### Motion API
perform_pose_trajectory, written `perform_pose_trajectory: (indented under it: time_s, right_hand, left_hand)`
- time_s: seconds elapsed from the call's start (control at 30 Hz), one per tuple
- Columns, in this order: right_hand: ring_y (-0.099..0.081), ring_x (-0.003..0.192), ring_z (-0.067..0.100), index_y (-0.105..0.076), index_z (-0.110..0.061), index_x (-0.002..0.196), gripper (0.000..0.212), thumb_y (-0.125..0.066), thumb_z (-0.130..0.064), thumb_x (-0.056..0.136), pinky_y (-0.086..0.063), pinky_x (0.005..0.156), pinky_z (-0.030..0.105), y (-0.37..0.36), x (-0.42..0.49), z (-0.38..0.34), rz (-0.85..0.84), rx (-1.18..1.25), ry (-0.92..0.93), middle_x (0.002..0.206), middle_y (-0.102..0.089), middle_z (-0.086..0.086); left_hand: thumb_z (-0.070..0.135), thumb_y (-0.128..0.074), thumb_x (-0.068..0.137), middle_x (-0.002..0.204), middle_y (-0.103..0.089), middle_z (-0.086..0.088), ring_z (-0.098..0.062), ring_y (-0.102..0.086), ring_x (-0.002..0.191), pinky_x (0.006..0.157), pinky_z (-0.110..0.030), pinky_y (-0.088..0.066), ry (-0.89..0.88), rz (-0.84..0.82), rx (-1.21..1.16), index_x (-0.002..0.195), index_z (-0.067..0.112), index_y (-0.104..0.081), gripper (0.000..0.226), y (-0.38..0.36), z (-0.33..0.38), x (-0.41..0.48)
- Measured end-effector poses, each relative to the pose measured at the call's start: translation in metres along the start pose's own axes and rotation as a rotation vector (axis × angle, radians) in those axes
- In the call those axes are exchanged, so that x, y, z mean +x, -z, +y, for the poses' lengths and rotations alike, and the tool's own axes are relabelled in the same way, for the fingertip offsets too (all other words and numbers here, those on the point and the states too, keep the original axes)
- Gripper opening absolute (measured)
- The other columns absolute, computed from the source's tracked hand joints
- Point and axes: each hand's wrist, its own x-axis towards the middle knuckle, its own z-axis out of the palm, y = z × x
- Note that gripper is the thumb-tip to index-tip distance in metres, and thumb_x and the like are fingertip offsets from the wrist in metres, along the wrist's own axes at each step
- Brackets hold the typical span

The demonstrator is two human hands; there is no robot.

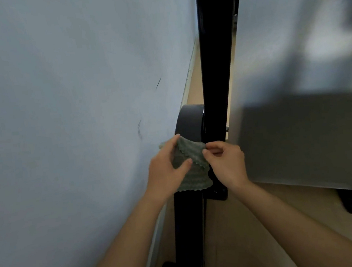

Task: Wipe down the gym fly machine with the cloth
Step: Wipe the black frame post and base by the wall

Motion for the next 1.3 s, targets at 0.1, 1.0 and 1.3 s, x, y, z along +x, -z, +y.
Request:
perform_pose_trajectory:
  time_s: [0.1,1.0,1.3]
  right_hand:
    - [-0.067,0.083,-0.005,-0.074,-0.021,0.100,0.018,-0.074,-0.008,0.088,-0.059,0.086,0.027,0.002,-0.001,0.009,-0.076,0.083,-0.075,0.086,-0.069,-0.016]
    - [-0.042,0.117,-0.002,-0.053,-0.017,0.144,0.057,-0.068,-0.001,0.091,-0.041,0.109,0.019,-0.008,-0.007,0.022,-0.168,-0.270,0.454,0.134,-0.039,-0.007]
    - [-0.053,0.096,-0.004,-0.070,-0.012,0.111,0.033,-0.069,0.006,0.084,-0.043,0.088,0.004,-0.008,-0.017,0.028,-0.109,-0.194,0.487,0.111,-0.047,-0.013]
  left_hand:
    - [0.031,-0.079,0.085,0.135,-0.061,0.004,-0.014,-0.051,0.124,0.104,-0.037,-0.047,-0.075,0.019,0.145,0.142,0.027,-0.054,0.063,-0.015,-0.015,0.006]
    - [0.012,-0.064,0.097,0.152,-0.050,-0.002,-0.018,-0.027,0.151,0.123,-0.037,-0.025,-0.200,-0.107,0.061,0.138,0.017,-0.062,0.041,-0.022,-0.005,0.086]
    - [0.031,-0.076,0.087,0.148,-0.054,0.002,-0.018,-0.044,0.140,0.109,-0.039,-0.046,-0.320,-0.030,0.278,0.134,0.029,-0.065,0.048,-0.008,-0.038,0.021]
